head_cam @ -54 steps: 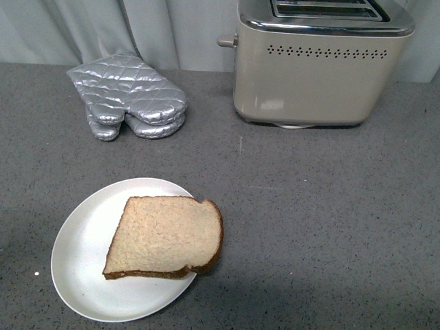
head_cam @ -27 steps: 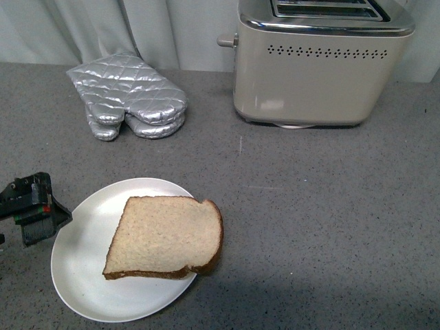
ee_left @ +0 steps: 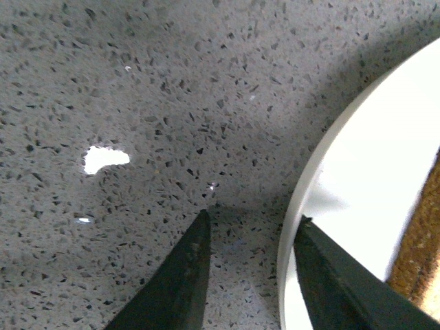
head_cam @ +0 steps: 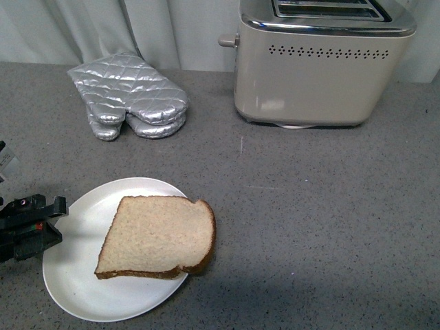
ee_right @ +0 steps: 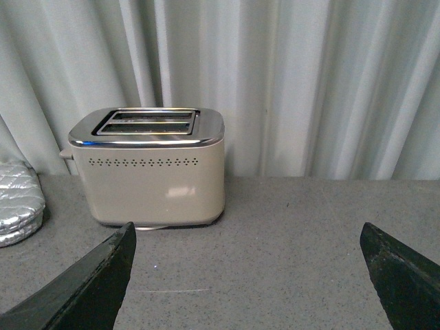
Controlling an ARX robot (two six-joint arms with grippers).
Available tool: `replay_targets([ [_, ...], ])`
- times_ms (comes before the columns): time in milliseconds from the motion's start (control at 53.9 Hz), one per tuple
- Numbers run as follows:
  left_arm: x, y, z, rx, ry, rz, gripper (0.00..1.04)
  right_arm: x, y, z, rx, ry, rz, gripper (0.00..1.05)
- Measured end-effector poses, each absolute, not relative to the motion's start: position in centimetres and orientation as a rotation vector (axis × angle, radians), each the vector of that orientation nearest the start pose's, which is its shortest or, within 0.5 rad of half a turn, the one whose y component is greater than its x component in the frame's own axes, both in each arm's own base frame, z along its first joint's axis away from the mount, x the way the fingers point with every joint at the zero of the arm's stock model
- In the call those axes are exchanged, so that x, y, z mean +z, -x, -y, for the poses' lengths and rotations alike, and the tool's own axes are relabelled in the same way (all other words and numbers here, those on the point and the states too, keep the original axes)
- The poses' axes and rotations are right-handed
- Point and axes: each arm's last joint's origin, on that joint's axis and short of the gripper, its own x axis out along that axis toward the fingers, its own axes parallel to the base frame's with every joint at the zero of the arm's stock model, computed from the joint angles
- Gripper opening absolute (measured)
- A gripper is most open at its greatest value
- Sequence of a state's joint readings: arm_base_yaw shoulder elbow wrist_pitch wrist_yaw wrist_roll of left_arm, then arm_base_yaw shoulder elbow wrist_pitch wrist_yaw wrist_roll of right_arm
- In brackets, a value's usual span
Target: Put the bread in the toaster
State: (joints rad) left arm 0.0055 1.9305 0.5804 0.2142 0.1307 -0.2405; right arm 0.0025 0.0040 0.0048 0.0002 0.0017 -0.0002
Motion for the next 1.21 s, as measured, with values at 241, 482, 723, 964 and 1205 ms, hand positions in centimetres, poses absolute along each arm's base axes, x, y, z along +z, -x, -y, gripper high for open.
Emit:
replay_targets([
  [241, 4.1, -26.7, 1.3, -0.019, 0.355, -1.160, 0.03, 16.5, -9.8, 0.0, 0.001, 0.000, 0.001, 0.95],
  [482, 5.6, -27.8, 4.3, -0.094, 0.435, -1.146, 0.03, 16.5, -9.8, 0.0, 0.001, 0.000, 0.001, 0.95],
  [723, 6.2, -30.1, 9.0, -0.174, 0.448, -1.128, 0.03, 16.5, -9.8, 0.0, 0.001, 0.000, 0.001, 0.95],
  [964, 4.9, -32.5, 17.1, -0.273, 0.448, -1.173, 0.03, 16.5, -9.8, 0.0, 0.001, 0.000, 0.001, 0.95],
  [1205, 4.5, -33.9, 22.0, -0.321, 0.428, -1.187, 0.03, 16.5, -9.8, 0.0, 0.001, 0.000, 0.001, 0.95],
])
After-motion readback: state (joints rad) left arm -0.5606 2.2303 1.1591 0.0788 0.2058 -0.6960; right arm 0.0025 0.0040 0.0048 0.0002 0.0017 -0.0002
